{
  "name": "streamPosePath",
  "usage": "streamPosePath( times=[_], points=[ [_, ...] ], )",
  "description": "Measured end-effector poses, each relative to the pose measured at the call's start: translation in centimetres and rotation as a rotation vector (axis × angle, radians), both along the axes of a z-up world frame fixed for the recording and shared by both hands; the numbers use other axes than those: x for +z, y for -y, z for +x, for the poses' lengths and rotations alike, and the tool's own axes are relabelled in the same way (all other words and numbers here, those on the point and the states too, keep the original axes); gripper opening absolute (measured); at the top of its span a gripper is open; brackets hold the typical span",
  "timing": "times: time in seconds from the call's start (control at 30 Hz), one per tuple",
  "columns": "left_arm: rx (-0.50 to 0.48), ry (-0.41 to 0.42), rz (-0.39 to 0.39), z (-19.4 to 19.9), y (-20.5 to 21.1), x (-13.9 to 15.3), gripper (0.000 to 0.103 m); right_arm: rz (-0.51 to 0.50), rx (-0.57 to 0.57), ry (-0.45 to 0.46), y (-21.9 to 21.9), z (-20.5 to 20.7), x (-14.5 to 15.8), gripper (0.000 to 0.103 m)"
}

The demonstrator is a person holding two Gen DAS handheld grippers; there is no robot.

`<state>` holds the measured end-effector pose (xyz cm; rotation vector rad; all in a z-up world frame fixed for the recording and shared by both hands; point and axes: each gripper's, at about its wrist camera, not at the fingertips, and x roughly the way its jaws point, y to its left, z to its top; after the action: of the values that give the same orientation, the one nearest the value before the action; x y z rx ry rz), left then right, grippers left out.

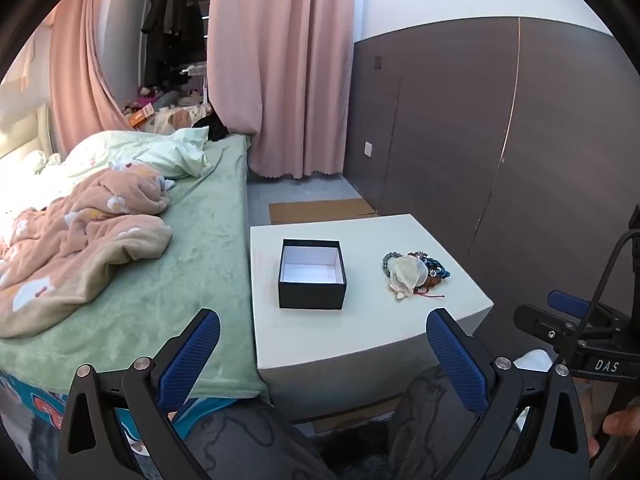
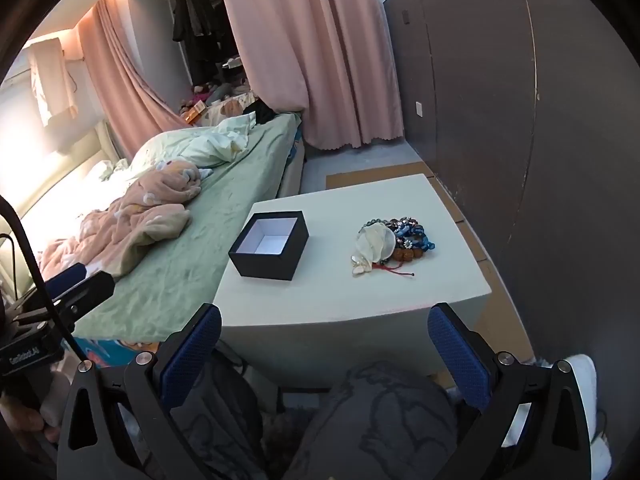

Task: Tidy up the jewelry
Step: 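Move both tools toward the jewelry pile on the white table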

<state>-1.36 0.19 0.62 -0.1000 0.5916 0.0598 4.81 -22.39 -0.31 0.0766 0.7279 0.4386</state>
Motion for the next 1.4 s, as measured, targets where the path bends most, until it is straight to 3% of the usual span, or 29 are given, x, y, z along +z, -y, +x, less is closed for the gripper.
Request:
streamPosePath(
  times=[1.4],
  points=[
    [-0.038, 0.027, 0.012, -0.7, 1.0, 0.4, 0.103, 0.01, -0.044, 0.057, 1.8, -1.8, 0.7, 0.103]
  ],
)
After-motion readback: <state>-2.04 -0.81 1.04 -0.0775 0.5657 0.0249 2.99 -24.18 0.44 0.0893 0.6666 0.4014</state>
